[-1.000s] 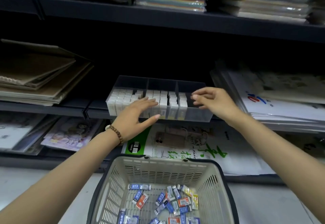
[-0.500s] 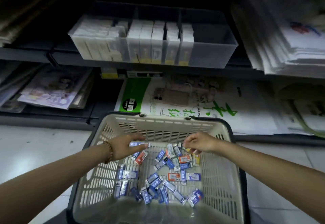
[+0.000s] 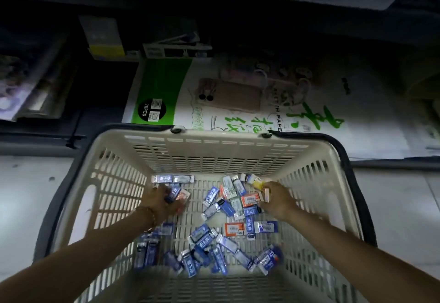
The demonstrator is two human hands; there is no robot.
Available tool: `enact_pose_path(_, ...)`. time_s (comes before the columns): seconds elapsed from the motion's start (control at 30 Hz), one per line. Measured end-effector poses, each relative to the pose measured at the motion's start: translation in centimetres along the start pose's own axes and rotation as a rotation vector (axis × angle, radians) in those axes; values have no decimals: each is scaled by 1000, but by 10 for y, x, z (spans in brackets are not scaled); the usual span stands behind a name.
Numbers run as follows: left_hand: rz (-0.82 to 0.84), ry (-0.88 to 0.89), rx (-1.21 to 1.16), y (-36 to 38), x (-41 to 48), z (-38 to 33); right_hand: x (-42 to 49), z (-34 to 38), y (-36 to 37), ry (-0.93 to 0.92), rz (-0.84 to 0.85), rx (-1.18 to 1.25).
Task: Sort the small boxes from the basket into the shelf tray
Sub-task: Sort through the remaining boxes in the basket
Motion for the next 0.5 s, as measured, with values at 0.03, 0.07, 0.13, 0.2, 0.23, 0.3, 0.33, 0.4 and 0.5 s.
enact_pose_path(0.03,-15,2,-17,7,1,7,0,-2,4,0,-42,-13)
enact_pose_path(0.07,-29,9,13,10,2,11,1,-2,7,-8,-86,-21)
enact_pose_path(0.13,-84,37,61,13,2,14,2,-2,12,-21,-147,-10)
enact_pose_path(0.2,-92,64,56,16,3,13,4,0,14,-36,-159,23)
enact_pose_path(0.23,-83,82,85,17,4,13,5,2,14,-49,-158,26)
enact_pose_path(0.3,-30,94,168,16,5,13,7,3,15,-61,-160,-5)
enact_pose_path(0.33,-17,89,186,16,5,12,9,3,16,-55,-171,0)
enact_pose_path(0.4,-27,91,166,18,4,11,9,1,20,-49,-214,60)
enact_pose_path(0.5,-39,194,182,25,4,5,7,-1,26,-54,-234,129)
Point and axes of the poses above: each hand's wrist, its own x-axis towards the middle knuckle, its own y-axis out of the palm, z = x × y, the point moved 1 cm from there along x, towards the middle knuckle, and after that the axes turned 13 degrees about y, right-handed, at the moved point
